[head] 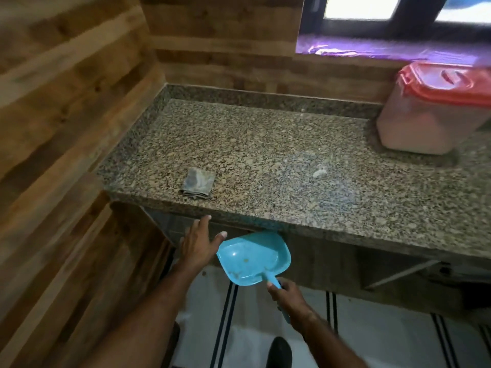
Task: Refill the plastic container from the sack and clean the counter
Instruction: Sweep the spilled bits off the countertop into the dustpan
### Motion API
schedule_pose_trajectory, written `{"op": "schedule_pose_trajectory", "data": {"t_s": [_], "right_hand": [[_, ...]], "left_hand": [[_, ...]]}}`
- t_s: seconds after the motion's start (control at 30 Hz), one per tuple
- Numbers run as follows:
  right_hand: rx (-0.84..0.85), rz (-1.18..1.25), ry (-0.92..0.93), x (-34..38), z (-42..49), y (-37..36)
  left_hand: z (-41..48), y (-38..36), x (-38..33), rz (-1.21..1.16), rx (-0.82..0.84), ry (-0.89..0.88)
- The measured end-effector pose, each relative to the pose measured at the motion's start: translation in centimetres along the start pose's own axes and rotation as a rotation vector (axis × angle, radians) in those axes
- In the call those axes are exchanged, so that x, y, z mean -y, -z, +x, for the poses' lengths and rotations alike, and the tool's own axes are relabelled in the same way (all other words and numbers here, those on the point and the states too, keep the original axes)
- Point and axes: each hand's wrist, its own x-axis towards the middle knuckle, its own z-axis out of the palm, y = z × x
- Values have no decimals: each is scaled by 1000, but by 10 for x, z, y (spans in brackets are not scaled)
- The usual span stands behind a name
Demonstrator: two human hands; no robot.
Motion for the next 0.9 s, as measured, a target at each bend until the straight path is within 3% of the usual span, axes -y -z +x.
{"op": "schedule_pose_trajectory", "data": {"t_s": [0.3,0.5,0.73,0.8,0.9], "right_hand": [[34,-64,12,39,30,5],[36,-73,-68,53,34,-8],[-25,-18,-165,37,38,-32],[-54,9,-197,33,37,-41],[-83,55,-216,30,28,-43]], "left_hand": [[100,12,-2,39,-23,-39],[179,18,12,156,-122,-58],[228,3,36,249,-49,-78],[232,-1,37,197,-54,-155],[237,-1,30,-62,-50,-148]]}}
